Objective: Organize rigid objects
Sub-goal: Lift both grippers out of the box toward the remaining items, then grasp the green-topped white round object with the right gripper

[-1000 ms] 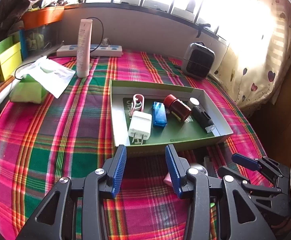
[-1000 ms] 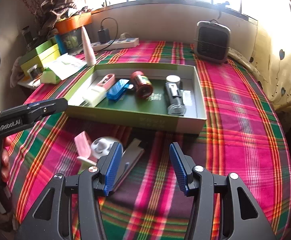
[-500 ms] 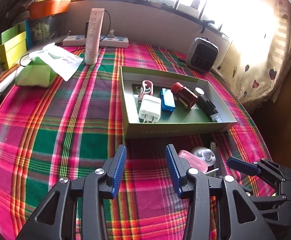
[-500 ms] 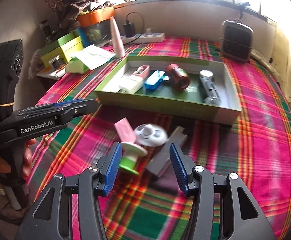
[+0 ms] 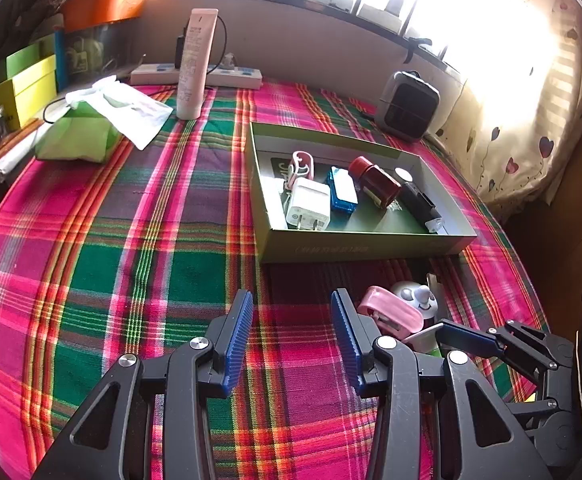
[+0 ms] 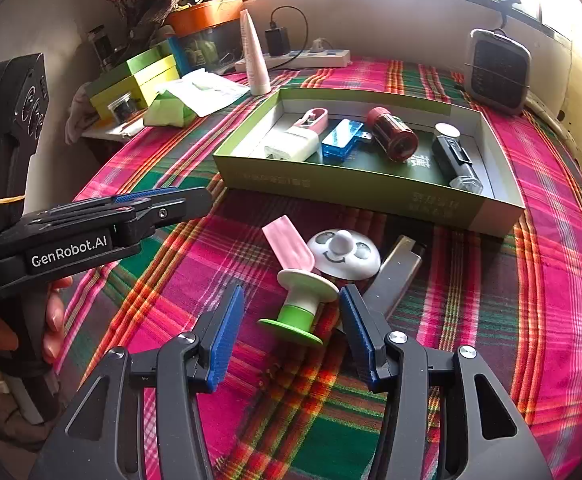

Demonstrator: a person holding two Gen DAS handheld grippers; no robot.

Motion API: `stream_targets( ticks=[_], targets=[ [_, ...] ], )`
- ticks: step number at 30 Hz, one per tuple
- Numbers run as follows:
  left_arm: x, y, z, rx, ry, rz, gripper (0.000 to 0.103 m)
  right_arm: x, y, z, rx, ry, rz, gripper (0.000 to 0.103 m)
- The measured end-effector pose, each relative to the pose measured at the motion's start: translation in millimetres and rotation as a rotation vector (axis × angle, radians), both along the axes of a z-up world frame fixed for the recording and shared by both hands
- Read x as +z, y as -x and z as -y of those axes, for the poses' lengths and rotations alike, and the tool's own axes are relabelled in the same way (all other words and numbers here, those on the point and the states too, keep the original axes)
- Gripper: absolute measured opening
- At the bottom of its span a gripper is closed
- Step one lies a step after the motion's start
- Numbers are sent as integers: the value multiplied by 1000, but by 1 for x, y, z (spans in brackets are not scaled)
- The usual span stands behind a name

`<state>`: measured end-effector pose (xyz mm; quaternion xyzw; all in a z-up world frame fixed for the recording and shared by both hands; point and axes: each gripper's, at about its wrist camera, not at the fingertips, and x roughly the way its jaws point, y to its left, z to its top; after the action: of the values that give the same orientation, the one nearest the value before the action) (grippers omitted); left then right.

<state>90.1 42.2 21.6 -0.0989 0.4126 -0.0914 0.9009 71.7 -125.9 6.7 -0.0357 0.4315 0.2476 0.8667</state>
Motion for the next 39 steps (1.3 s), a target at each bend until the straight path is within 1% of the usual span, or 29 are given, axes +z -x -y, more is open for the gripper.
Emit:
stream_targets(
  ticks=[3,5,7,8,9,14,20,24,26,28,32,35,37,39],
  targets=[
    [0,0,0,1,1,1,40,-1,2,-2,3,12,1,51],
    [-1,0,0,0,2,0,40,-1,3,-3,10,21,7,49],
    [-1,-1,0,-1,1,-2,40,-1,5,-4,23,27,11,37],
    [-1,0,-1,-2,1,-3,40,-1,6,-4,28,29,10,34],
    [-1,0,0,-5,3,-4,40,-2,6,-5,34,33,12,34],
    [-2,-1,2,-16,9,-11,40,-1,8,-6,51,27,16,33],
    [-3,-6,7,-43,41,-26,40,6,13,2,55,11,47,33],
    [-5,-9,15,-67,48,-36,41,9,12,12,19,19,63,33],
    [-5,-11,19,-77,51,-39,45,11,11,17,7,11,65,33],
    [-3,-12,22,-86,61,-38,47,14,11,23,-5,5,75,33],
    [0,-13,29,-103,62,-34,48,20,12,34,-29,-8,96,33],
    [1,-15,35,-113,55,-38,50,22,10,47,-67,-6,107,32],
    [1,-16,40,-120,54,-43,50,22,9,56,-86,-11,109,18],
    [1,-16,45,-131,50,-44,50,23,6,64,-115,-8,112,17]
  ],
)
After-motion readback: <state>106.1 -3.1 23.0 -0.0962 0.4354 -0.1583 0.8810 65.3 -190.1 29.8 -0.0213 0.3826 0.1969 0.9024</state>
